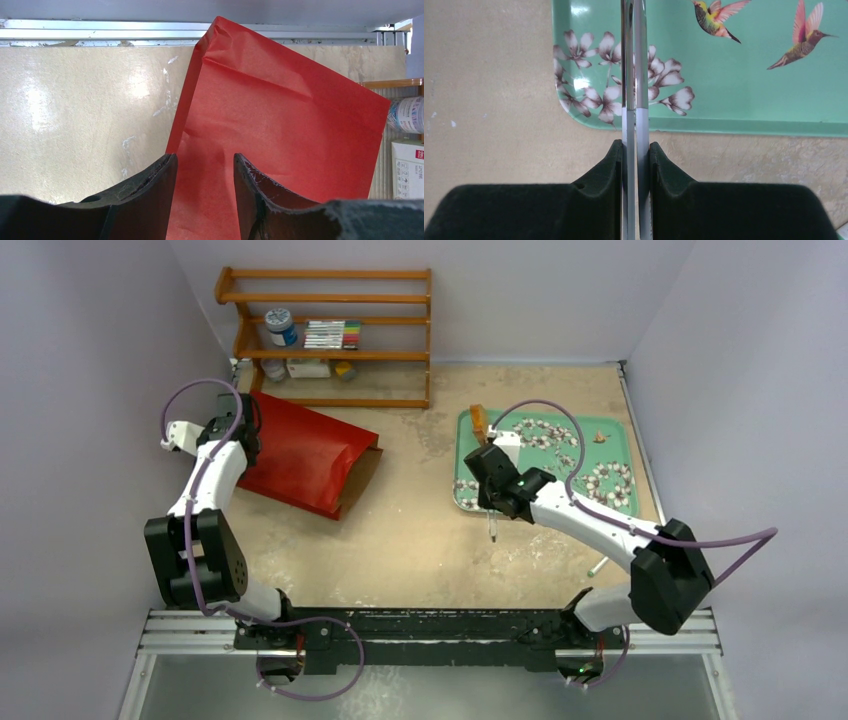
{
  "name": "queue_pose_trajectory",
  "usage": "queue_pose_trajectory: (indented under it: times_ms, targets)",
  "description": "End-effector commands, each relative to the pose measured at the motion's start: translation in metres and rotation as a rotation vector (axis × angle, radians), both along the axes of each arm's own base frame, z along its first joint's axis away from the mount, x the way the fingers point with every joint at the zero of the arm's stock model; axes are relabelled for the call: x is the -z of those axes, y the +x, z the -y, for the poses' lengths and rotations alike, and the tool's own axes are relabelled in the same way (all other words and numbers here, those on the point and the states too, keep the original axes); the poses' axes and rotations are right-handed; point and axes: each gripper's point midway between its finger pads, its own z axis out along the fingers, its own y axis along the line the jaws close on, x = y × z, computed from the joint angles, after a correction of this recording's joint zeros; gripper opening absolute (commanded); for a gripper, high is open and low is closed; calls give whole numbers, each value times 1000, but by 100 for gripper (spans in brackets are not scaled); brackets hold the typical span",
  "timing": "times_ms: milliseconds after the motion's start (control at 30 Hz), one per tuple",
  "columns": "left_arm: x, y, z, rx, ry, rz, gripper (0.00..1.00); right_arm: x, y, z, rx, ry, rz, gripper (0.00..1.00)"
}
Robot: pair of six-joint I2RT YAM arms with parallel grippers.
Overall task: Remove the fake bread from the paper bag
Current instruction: Place the fake bread in the container.
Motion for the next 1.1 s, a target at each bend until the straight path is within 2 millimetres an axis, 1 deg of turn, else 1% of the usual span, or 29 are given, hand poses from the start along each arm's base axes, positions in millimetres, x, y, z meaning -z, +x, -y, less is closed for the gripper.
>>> queue_pose_trajectory:
  times_ms: [0,167,300,333,500,600,667,767,833,1000,1067]
  targets:
    - [-10,4,-1,-16,11,57,45,-1,0,7,36,-1,18,2]
    - [-10,3,-1,-16,15,50,45,14,-2,1,22,7,-19,3]
    - [-12,3,-2,-18,23,48,45,14,1,-6,8,36,-7,8]
    - [-13,2,-3,-19,24,48,45,15,2,-7,3,39,-9,11]
    - [-13,2,-3,-20,25,48,45,28,-4,-13,-18,56,-49,35]
    - [-12,1,-4,-23,28,43,46,34,-7,-14,-21,65,-65,44]
    - [-11,0,-3,-23,28,37,45,37,-8,-15,-23,67,-73,45]
    - [-11,-1,-4,-24,28,35,46,37,-9,-15,-21,74,-72,45]
    - [-12,-1,-4,-24,30,39,45,32,-8,-14,-16,78,-57,46]
    - [-16,0,-4,-25,34,45,45,13,-4,-11,-5,90,-6,45]
    - [-17,0,-4,-26,33,44,45,10,-5,-11,-9,97,1,45]
